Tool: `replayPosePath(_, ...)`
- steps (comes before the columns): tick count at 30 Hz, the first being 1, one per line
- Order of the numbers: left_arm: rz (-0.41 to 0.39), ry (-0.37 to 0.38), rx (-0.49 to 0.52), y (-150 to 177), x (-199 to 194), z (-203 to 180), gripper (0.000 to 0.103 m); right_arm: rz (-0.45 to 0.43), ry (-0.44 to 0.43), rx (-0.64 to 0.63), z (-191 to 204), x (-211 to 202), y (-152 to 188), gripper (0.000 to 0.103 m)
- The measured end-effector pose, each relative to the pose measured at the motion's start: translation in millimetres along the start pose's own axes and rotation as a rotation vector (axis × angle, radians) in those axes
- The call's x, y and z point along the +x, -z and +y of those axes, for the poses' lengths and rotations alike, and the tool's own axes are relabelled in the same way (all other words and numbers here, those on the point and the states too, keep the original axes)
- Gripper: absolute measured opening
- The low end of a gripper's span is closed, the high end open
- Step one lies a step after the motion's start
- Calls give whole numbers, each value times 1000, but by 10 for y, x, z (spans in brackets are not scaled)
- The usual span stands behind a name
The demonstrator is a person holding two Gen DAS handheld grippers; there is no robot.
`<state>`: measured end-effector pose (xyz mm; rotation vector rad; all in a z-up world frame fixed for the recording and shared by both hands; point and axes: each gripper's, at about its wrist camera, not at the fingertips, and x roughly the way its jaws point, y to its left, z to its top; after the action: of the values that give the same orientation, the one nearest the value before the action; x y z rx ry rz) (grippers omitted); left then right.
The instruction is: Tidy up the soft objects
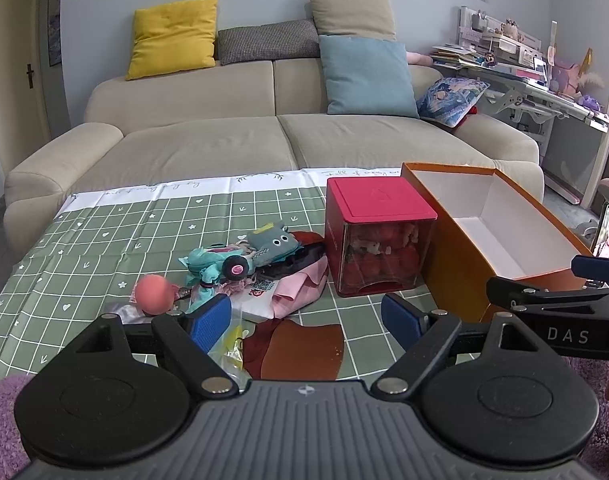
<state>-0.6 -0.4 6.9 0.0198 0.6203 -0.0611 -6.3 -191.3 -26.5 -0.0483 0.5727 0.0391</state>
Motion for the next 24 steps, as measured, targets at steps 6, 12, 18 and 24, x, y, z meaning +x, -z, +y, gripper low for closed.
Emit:
replayPosePath(6,1,1,-1,4,-6,-4,99,1,0,0,0,0,-1,100)
replayPosePath(12,-1,2,1,4,-5,-7,99,1,0,0,0,-1,-2,101)
replayPosePath(18,0,2,0,8,-8,-9,99,2,1,2,-8,-4,1,100)
replayPosePath(24,1,3,2,13,-10,-17,99,9,1,6,-26,-1,-11,100)
